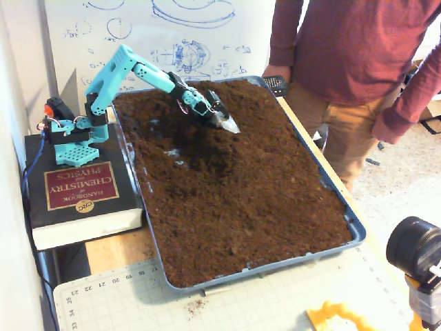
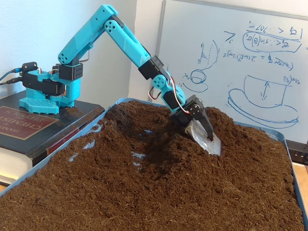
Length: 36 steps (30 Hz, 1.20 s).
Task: Build a berm.
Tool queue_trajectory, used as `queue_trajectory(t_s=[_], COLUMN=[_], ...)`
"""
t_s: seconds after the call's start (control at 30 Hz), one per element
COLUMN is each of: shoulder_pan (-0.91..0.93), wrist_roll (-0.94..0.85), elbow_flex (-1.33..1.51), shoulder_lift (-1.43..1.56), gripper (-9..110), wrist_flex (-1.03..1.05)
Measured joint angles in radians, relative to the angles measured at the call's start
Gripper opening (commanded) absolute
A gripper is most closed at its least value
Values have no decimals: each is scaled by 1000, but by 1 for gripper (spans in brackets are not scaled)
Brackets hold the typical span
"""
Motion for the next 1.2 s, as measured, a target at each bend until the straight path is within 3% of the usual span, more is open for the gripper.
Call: queue_trajectory(t_s=[0.53,0.77,0.97,1.2], shoulder_pan=[-5,97,124,126], wrist_roll=[0,0,0,0], elbow_flex=[127,103,-189,-719], shoulder_lift=[459,526,500,98], gripper=[0,0,0,0], wrist_flex=[25,311,598,699])
